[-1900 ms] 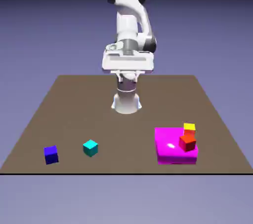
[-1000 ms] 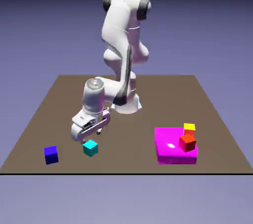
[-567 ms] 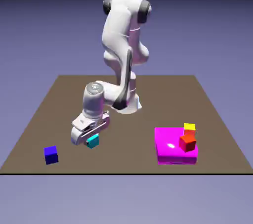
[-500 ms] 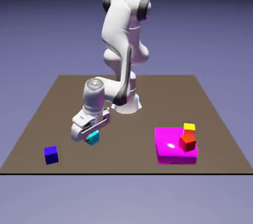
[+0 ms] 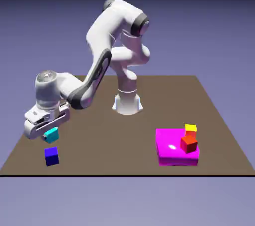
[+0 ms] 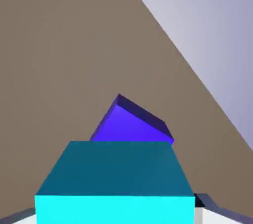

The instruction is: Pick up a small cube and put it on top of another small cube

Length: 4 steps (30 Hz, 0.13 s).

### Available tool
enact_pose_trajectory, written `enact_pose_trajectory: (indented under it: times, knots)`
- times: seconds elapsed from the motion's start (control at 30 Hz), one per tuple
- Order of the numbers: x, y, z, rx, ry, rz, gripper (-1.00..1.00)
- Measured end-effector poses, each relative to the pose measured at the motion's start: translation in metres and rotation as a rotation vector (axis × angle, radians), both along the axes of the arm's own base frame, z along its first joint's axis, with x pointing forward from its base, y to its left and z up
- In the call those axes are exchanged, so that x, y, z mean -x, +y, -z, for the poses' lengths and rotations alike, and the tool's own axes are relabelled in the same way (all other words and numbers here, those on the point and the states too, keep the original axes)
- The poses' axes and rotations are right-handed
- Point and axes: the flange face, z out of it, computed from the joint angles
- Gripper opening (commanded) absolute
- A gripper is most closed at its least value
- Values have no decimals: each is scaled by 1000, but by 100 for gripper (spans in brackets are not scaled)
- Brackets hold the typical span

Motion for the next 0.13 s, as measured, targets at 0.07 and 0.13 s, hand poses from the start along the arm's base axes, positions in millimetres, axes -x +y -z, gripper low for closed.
enact_pose_trajectory:
  times: [0.07, 0.13]
  knots:
    - [2, -1, 13, 0, 0, 1, 100]
    - [-1, 1, -6, 1, -1, -1, 100]
